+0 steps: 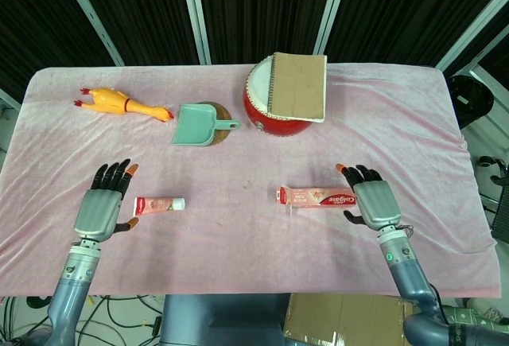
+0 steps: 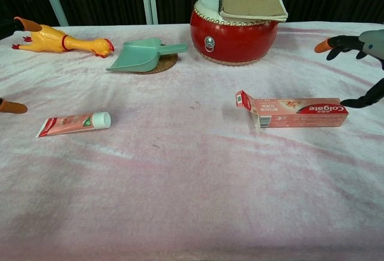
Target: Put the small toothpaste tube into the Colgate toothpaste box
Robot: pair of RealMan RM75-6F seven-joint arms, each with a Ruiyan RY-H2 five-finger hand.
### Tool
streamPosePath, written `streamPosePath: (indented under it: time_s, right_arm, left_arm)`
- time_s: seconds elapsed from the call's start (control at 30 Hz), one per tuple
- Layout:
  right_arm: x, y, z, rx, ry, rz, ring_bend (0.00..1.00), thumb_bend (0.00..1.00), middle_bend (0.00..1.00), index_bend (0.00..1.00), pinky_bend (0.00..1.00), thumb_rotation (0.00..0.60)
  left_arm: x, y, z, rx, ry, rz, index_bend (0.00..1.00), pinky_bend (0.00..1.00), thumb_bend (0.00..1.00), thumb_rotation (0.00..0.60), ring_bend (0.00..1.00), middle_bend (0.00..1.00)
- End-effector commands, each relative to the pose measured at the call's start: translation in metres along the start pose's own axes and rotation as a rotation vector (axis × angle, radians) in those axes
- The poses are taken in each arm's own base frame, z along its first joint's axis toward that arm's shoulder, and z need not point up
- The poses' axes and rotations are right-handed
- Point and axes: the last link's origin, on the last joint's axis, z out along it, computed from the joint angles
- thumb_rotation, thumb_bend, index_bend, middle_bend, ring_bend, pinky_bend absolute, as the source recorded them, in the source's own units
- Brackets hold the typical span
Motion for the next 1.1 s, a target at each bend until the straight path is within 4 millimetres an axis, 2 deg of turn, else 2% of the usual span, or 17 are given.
streamPosePath:
  time_s: [0.03, 0.57, 0.7, 0.97, 1.1]
  right_arm:
    - [-0.008, -0.003, 0.018, -0.017, -0.033, -0.007, 0.13, 0.17, 0.18, 0.15, 0.20, 0.600]
    - [-0.037, -0.018, 0.042, -0.034, -0.156, -0.016, 0.15, 0.17, 0.18, 0.17, 0.20, 0.600]
    - [-0.040, -0.019, 0.046, -0.038, -0.157, -0.012, 0.21, 0.17, 0.25, 0.24, 0.20, 0.600]
    - [-0.046, -0.019, 0.049, -0.040, -0.161, -0.010, 0.24, 0.18, 0.29, 0.32, 0.20, 0.600]
    - [-0.049, -0.020, 0.050, -0.038, -0.161, -0.012, 0.28, 0.21, 0.32, 0.34, 0.25, 0.600]
  left_arm:
    - [0.001, -0.002, 0.002, 0.009, 0.005, -0.005, 0.00, 0.00, 0.00, 0.600, 0.00, 0.00]
    - [0.005, -0.010, 0.008, 0.042, 0.016, -0.010, 0.00, 0.00, 0.00, 0.600, 0.00, 0.00]
    - [0.004, -0.011, 0.009, 0.049, 0.013, -0.012, 0.00, 0.00, 0.00, 0.600, 0.00, 0.00]
    - [0.003, -0.012, 0.010, 0.053, 0.012, -0.011, 0.00, 0.00, 0.00, 0.600, 0.00, 0.00]
    - [0.003, -0.013, 0.010, 0.057, 0.012, -0.012, 0.00, 0.00, 0.00, 0.600, 0.00, 0.00]
